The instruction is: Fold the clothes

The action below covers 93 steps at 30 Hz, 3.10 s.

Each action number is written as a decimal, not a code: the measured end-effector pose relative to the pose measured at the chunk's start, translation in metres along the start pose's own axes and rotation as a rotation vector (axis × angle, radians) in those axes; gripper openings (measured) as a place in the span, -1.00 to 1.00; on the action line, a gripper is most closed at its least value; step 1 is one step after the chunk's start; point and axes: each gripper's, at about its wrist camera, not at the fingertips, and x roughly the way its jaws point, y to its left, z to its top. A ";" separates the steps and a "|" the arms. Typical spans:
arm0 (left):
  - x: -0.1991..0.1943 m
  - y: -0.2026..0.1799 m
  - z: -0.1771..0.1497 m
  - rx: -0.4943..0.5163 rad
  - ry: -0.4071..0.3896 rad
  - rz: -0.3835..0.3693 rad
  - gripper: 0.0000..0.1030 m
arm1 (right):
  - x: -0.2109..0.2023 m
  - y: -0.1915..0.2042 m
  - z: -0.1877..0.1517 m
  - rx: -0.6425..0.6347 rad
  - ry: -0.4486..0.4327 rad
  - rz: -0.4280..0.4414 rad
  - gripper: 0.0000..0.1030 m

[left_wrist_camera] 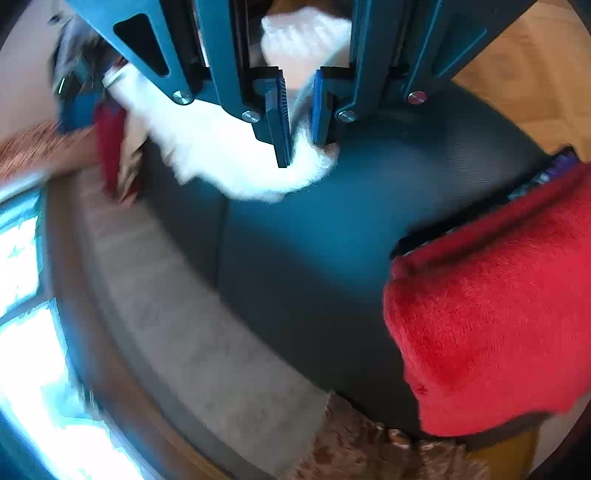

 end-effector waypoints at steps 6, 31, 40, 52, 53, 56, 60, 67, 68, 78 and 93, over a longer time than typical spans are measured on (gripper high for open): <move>-0.007 -0.040 -0.016 0.266 0.107 0.072 -0.69 | 0.091 -0.015 -0.013 -0.147 0.271 -0.100 0.53; 0.222 -0.172 0.033 0.524 0.257 -0.035 -0.76 | 0.127 -0.033 0.021 -0.260 0.246 -0.106 -0.73; 0.243 -0.175 0.109 0.504 0.115 0.053 -0.97 | 0.186 -0.058 0.139 -0.210 0.111 -0.235 -0.74; 0.201 -0.161 0.175 0.290 -0.043 0.029 -0.88 | 0.149 -0.086 0.172 -0.030 0.051 -0.121 0.21; 0.180 -0.153 0.169 0.261 -0.048 -0.046 -0.85 | 0.131 -0.069 0.155 -0.031 0.040 -0.090 0.22; 0.150 -0.159 0.123 0.286 -0.046 -0.198 -0.80 | 0.085 -0.048 0.104 -0.047 0.045 -0.009 0.30; 0.121 -0.141 0.034 0.377 0.039 -0.289 -0.79 | 0.045 -0.038 0.043 -0.033 0.056 0.050 0.36; 0.131 -0.136 -0.080 0.380 0.159 -0.251 -0.79 | 0.045 -0.029 -0.028 0.119 0.053 0.044 0.43; 0.133 -0.139 -0.084 0.386 0.145 -0.237 -0.79 | 0.049 -0.029 -0.034 0.136 0.057 0.046 0.43; 0.184 -0.157 -0.075 0.386 0.141 -0.128 -0.74 | 0.054 -0.029 -0.066 0.120 -0.053 0.143 0.90; 0.062 -0.028 -0.062 0.157 -0.066 0.070 -1.00 | 0.050 -0.031 -0.073 0.111 -0.102 0.204 1.00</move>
